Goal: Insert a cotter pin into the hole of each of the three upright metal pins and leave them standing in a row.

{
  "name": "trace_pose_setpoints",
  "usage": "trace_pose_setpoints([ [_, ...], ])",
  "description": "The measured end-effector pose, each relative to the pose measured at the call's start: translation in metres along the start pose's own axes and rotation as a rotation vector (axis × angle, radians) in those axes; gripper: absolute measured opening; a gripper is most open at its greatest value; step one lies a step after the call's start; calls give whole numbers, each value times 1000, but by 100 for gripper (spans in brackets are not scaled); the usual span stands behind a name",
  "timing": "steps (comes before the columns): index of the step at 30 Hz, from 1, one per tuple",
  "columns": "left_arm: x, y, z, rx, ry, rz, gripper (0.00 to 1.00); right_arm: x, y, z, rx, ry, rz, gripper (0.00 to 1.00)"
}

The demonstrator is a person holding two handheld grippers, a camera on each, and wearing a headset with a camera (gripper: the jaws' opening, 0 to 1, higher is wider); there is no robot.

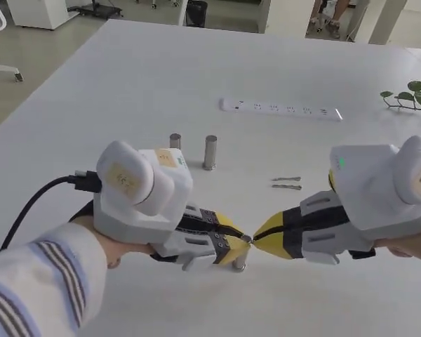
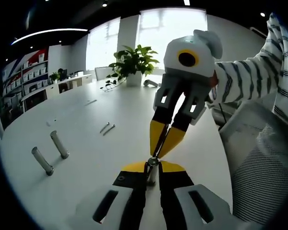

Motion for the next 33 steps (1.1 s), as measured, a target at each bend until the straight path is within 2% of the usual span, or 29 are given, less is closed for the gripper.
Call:
trace_pose_setpoints([
  [2,0,0,0,4,-4,-6,8,0,0,0,-8,5,3,0],
  [6,0,2,-3,-1,-17,5,22,1,0,-1,-5,11,6,0],
  [9,1,5,-6,-1,-22,0,24,1,0,-1,2,12,18,2],
  [15,5,9,-14,-6,-35,-9,36,-1,-1,-1,8,10,22,7],
  [17,7,9,-17,17,-32,-21,39,-1,-2,-1,11,8,27,7],
  [19,11,6,-20,95,-21,5,47,-1,-2,-1,9,7,31,7],
  [21,14,8,-26,101,-5,-33,53,-1,-2,0,7,18,29,10],
  [26,21,14,-36,72,-9,-24,59,-1,-3,0,13,18,36,12],
  [33,32,20,-44,57,0,-36,87,-2,-2,3,13,11,45,14],
])
Point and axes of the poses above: the centre of the closed fingertips' face, and the gripper's own axes: z roughly forward along the fingers, x roughly to its right, y roughly out of its underside, the point moved 9 cm from there along -z, roughly backward along the fingers, and after that the axes turned 10 degrees about y, right-handed, at the moved point
